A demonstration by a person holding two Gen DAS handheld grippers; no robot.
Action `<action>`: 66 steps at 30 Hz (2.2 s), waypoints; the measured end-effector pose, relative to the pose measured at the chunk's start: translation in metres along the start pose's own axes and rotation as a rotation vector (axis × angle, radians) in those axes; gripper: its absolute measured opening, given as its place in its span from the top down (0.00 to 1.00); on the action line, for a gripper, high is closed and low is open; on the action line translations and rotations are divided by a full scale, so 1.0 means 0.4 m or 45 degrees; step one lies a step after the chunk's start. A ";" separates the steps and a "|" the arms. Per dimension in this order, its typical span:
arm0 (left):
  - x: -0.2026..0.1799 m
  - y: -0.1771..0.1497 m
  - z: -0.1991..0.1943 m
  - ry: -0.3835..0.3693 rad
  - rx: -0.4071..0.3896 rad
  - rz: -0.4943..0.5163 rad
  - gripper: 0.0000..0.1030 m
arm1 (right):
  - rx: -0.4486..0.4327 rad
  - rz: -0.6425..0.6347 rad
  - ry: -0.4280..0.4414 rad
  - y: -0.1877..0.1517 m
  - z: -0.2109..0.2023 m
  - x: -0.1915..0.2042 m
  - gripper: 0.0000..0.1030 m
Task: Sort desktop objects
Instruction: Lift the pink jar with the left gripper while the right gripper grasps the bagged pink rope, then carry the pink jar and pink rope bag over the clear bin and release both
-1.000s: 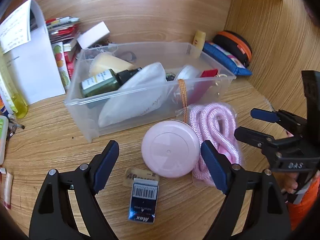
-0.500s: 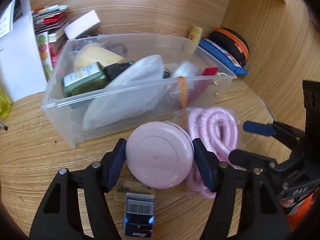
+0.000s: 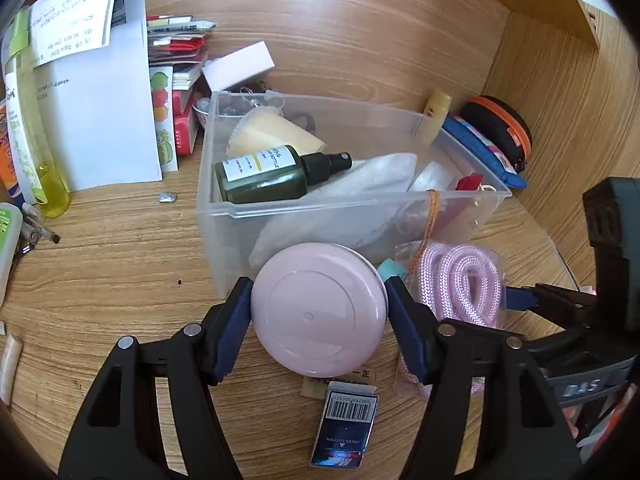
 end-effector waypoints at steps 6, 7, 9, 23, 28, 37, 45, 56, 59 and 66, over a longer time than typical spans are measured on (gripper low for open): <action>0.029 0.000 -0.009 -0.019 -0.015 -0.055 0.37 | -0.053 -0.055 -0.006 0.014 0.017 0.003 0.16; 0.028 0.001 -0.007 -0.025 -0.017 -0.062 0.37 | -0.063 -0.066 -0.017 0.017 0.017 0.002 0.23; 0.031 0.002 -0.011 -0.005 -0.028 -0.061 0.37 | -0.079 -0.082 -0.009 0.019 0.013 0.007 0.32; 0.037 -0.016 -0.059 0.116 -0.108 -0.043 0.36 | -0.235 -0.171 0.033 0.017 -0.110 0.022 0.69; 0.037 -0.021 -0.080 0.139 -0.129 -0.053 0.36 | -0.293 -0.180 0.038 0.025 -0.162 0.014 0.81; 0.024 0.003 -0.123 0.146 -0.188 -0.053 0.36 | -0.374 -0.185 0.035 0.048 -0.222 0.005 0.82; 0.024 0.064 -0.159 0.152 -0.258 -0.046 0.36 | -0.502 -0.197 0.079 0.131 -0.300 0.014 0.82; 0.043 0.181 -0.198 0.216 -0.359 -0.028 0.36 | -0.606 -0.198 0.119 0.279 -0.331 0.009 0.82; 0.048 0.211 -0.197 0.224 -0.374 -0.030 0.36 | -0.620 -0.199 0.123 0.315 -0.323 0.014 0.82; 0.035 0.271 -0.156 0.221 -0.361 -0.001 0.36 | -0.595 -0.176 0.135 0.398 -0.254 0.024 0.82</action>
Point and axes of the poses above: each gripper's, at about its wrist camera, not at the fingertips, and z roughly the way its jaws point, x to its left, y to its top, the point moved 8 cm from there along z, roughly the way its jaws point, and after that the axes turned 7 degrees about z, right-handed, at the moved point
